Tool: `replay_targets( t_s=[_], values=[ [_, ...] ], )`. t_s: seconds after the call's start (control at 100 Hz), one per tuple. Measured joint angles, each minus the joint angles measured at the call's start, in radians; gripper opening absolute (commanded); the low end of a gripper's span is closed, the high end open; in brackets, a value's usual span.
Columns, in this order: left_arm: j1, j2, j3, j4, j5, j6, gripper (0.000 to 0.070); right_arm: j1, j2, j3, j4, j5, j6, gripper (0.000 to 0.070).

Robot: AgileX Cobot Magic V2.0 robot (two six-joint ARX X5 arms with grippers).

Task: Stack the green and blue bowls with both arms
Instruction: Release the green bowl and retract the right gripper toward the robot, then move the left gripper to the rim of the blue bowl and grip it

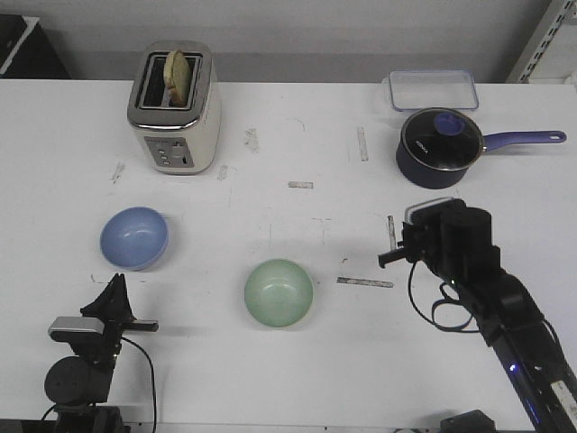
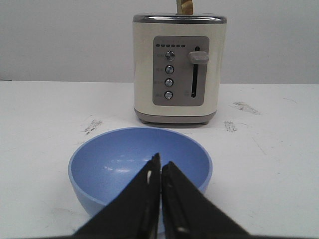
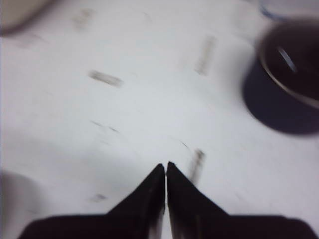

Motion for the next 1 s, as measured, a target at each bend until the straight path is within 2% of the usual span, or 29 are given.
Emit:
replay_targets(
  t_s=[0.1, 0.23, 0.38, 0.51, 0.67, 0.8, 0.85, 0.95, 1.0],
  values=[
    [0.0, 0.0, 0.0, 0.026, 0.0, 0.0, 0.0002, -0.025, -0.095, -0.151, 0.079, 0.057, 0.008, 0.0],
    [0.0, 0.0, 0.0, 0.098, -0.003, -0.006, 0.0001, -0.039, -0.205, -0.334, 0.175, 0.089, 0.026, 0.0],
    [0.0, 0.0, 0.015, 0.099, -0.054, -0.093, 0.0001, -0.046, -0.288, -0.483, 0.232, 0.092, 0.033, 0.0],
    [0.0, 0.03, 0.121, 0.077, -0.059, -0.136, 0.0001, -0.046, -0.331, -0.513, 0.262, 0.092, 0.037, 0.0],
    [0.0, 0.169, 0.39, -0.09, -0.06, -0.137, 0.0001, -0.046, -0.344, -0.513, 0.304, 0.092, 0.037, 0.0],
    [0.0, 0.356, 0.643, -0.286, -0.06, -0.074, 0.0011, -0.046, -0.344, -0.513, 0.323, 0.092, 0.037, 0.0],
    [0.0, 0.431, 0.74, -0.353, -0.06, -0.049, 0.007, -0.046, -0.344, -0.513, 0.325, 0.092, 0.037, 0.0],
    [0.002, 0.575, 0.919, -0.476, -0.06, -0.026, 0.0362, -0.046, -0.344, -0.513, 0.326, 0.092, 0.037, 0.0],
    [0.007, 0.645, 0.995, -0.535, -0.06, -0.026, 0.0451, -0.046, -0.344, -0.513, 0.326, 0.092, 0.037, 0.0]
  ],
)
